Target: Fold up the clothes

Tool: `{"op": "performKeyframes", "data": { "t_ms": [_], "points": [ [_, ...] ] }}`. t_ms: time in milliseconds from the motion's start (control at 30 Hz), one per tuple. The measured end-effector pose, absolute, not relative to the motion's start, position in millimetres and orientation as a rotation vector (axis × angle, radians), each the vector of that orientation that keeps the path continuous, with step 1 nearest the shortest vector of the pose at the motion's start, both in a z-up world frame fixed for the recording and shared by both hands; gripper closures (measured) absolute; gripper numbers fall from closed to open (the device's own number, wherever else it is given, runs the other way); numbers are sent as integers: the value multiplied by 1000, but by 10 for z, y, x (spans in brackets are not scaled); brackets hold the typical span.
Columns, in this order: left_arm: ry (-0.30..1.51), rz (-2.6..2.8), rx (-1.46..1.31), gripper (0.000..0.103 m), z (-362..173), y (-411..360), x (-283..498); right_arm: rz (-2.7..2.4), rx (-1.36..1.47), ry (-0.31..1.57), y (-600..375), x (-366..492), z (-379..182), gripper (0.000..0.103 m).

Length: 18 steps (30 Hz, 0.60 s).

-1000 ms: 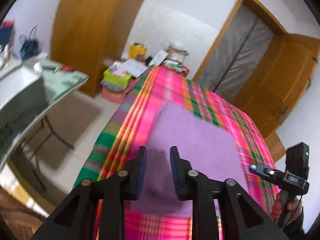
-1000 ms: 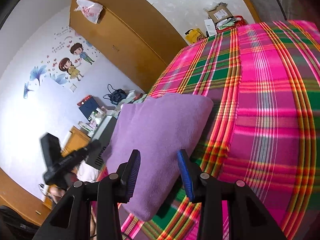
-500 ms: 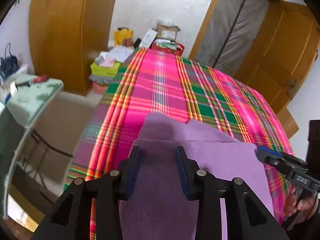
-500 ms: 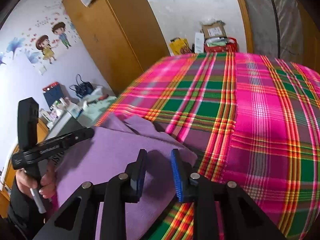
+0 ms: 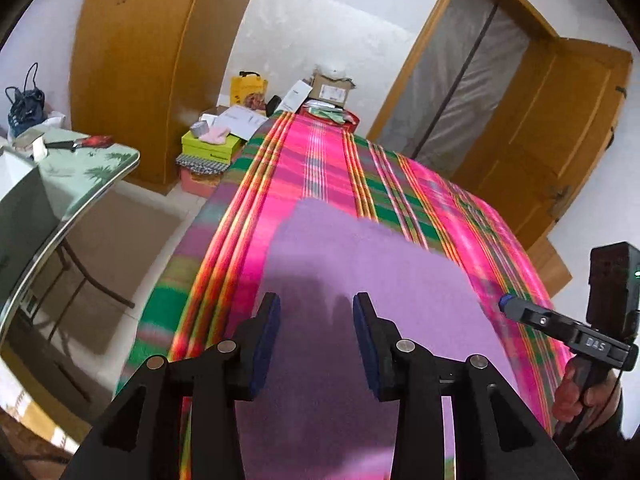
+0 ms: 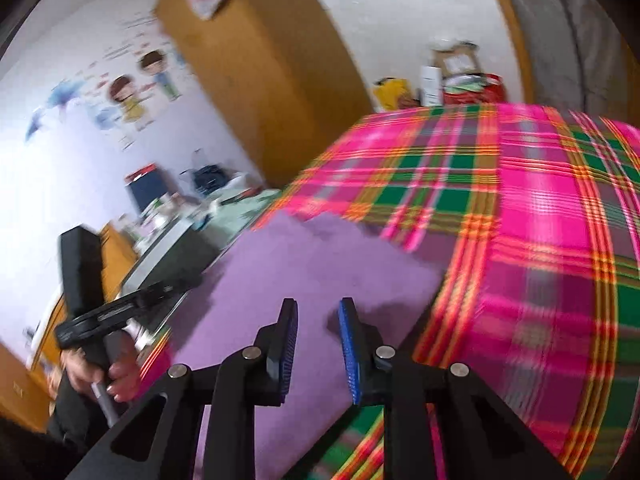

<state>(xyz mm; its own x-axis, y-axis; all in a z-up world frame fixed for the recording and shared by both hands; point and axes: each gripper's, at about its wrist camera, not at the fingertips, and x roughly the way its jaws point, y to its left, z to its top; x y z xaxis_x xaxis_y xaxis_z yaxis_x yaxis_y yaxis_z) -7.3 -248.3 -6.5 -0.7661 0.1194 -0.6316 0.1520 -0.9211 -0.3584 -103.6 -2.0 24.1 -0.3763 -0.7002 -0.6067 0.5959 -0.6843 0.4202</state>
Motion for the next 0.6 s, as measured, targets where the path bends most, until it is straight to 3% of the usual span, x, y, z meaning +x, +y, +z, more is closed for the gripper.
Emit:
{"op": "performKeyframes", "data": {
  "t_ms": [200,467,600],
  "points": [
    [589,-2856,1073,63,-173,-2398,88,-2056,1041,-43,-193,-784,48,80],
    [657,-2866,1062,58,-224,-2436,233,-2040,1053,-8,-116,-607,19,79],
    [644,-2855,1080,58,-191,-2422,269,-2054,1072,-77,33,-593,31,79]
  ]
}}
